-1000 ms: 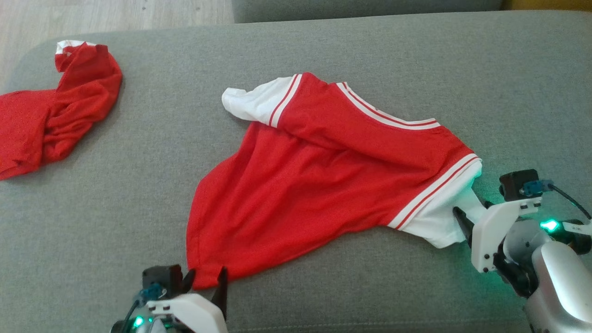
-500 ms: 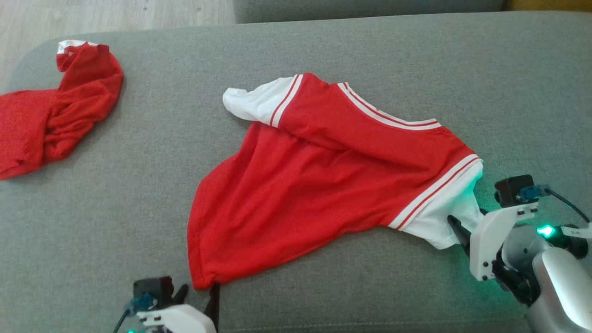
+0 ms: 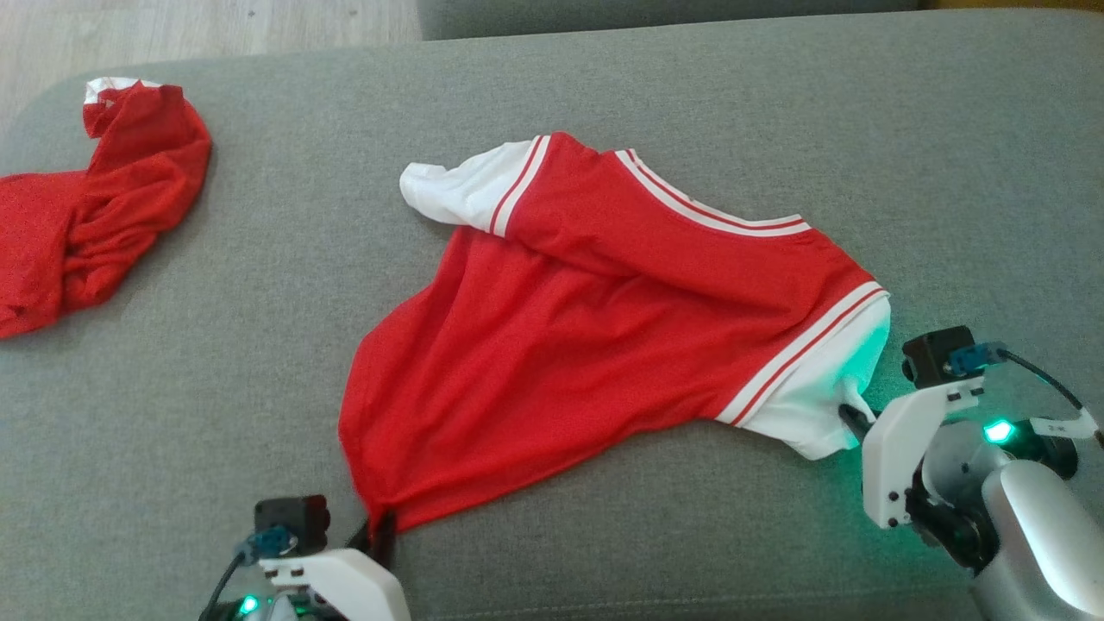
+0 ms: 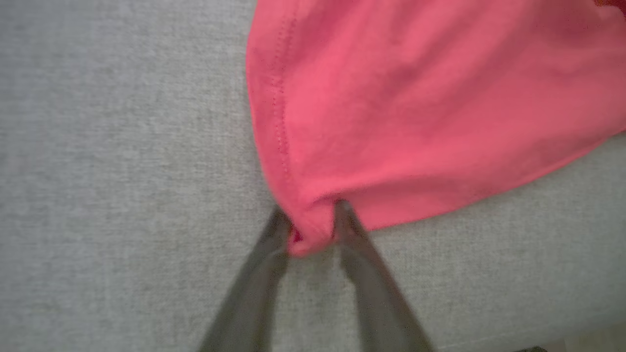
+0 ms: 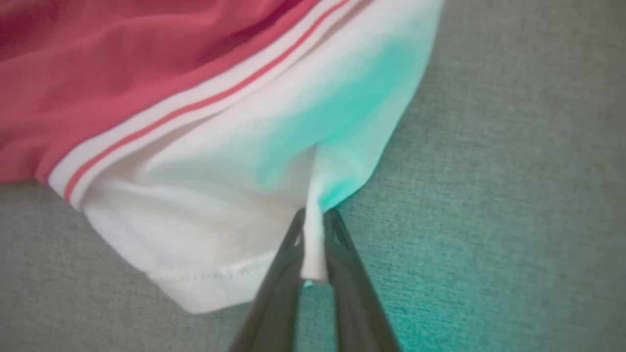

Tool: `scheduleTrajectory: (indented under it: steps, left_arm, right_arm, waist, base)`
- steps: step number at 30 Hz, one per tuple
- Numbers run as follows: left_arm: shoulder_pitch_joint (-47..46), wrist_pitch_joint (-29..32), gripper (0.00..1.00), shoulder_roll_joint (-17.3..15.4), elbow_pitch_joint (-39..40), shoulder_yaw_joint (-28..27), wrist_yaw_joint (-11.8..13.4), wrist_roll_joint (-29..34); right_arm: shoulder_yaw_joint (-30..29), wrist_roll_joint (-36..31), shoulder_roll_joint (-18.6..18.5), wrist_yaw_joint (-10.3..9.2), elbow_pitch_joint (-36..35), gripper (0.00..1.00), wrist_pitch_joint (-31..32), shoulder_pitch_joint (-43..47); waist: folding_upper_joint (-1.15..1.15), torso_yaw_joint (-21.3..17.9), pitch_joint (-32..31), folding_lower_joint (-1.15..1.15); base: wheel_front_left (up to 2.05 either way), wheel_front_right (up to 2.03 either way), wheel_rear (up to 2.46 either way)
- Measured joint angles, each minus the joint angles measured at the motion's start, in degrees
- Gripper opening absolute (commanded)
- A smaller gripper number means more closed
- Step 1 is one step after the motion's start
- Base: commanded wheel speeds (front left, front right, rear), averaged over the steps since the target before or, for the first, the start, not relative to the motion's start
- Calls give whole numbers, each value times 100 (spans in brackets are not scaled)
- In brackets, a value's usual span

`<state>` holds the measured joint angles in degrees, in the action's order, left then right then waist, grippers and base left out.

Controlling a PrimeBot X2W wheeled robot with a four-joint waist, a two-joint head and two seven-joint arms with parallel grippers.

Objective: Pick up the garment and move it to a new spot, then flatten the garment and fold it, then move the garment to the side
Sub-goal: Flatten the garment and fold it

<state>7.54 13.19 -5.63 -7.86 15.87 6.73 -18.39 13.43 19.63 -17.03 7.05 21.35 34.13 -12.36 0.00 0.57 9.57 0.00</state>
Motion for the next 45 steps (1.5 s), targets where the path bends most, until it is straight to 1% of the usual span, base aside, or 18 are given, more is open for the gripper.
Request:
scheduleTrajectory:
  steps: [4,6,7,9,11,15,19,22,25,28,32,34,36,38,41,45]
  left_arm:
    - [-55,44,0,-7,-56,58,-77,-42]
    - [-83,94,0,-8,-40,64,-126,-73]
    - [-81,122,0,-8,0,64,-131,-134]
    - [-76,188,0,-5,305,45,-246,-343]
    - [-74,210,0,-23,694,-16,-280,-486]
    - [-66,466,0,-191,1770,-203,-348,-769]
    - [-81,857,0,-470,2985,-448,-374,-982]
    - [-207,1196,0,-706,3713,-656,-378,-1138]
    - [-679,1510,0,-765,4291,-832,-392,-1537]
    - [-1393,1827,0,-842,4593,-1024,-424,-1928]
    - [-2530,2227,0,-999,4677,-1220,-423,-2291]
    - [-3106,2416,0,-1085,4602,-1241,-423,-2342]
    - [-3647,2585,0,-1105,4373,-1229,-422,-2437]
    - [-4136,2717,0,-1122,3971,-1148,-422,-2455]
    - [-4814,2814,0,-1123,3200,-1014,-422,-2398]
    - [-5937,2727,0,-1045,1848,-814,-420,-2067]
  right_arm:
    - [1,113,-2,1,0,0,35,1]
    - [-107,254,32,1,-11,0,42,3]
    - [-172,369,60,1,-27,0,41,18]
    - [-512,805,215,1,-364,0,-81,176]
    - [-682,1150,281,1,-887,0,-142,327]
    - [-1194,1680,275,1,-2247,0,-130,474]
    - [-1874,2106,300,1,-3643,0,175,483]
    - [-2374,2339,441,1,-4528,0,474,424]
    - [-2767,2572,636,1,-5171,0,809,22]
    - [-3058,2731,818,1,-5497,0,1188,-723]
    - [-3320,2705,980,1,-5493,0,1727,-1856]
    - [-3373,2488,1003,1,-5338,0,1939,-2384]
    - [-3395,2243,1021,1,-5086,0,2129,-2855]
    - [-3377,1933,1065,1,-4776,0,2225,-3251]
    - [-3264,1378,1099,1,-4191,0,2202,-3797]
    - [-2983,578,1122,1,-3086,0,1669,-4756]
  waist:
    - [0,4,-3,0]
    - [0,2,-17,0]
    - [0,2,-26,0]
    - [0,14,-74,0]
    - [0,19,-120,0]
    - [0,-20,-219,0]
    - [0,-102,-304,0]
    - [0,-167,-336,0]
    - [0,-231,-326,0]
    - [0,-291,-283,0]
    - [0,-339,-144,0]
    - [0,-352,-46,0]
    - [0,-355,81,0]
    - [0,-346,245,0]
    - [0,-316,550,0]
    - [0,-257,1062,0]
  base:
    - [0,0,0]
    - [0,0,0]
    - [0,0,0]
    - [0,0,0]
    - [0,0,0]
    - [0,0,0]
    - [0,0,0]
    - [0,0,0]
    - [0,0,0]
    - [0,0,0]
    - [0,0,0]
    - [0,0,0]
    - [0,0,0]
    - [0,0,0]
    - [0,0,0]
    - [0,0,0]
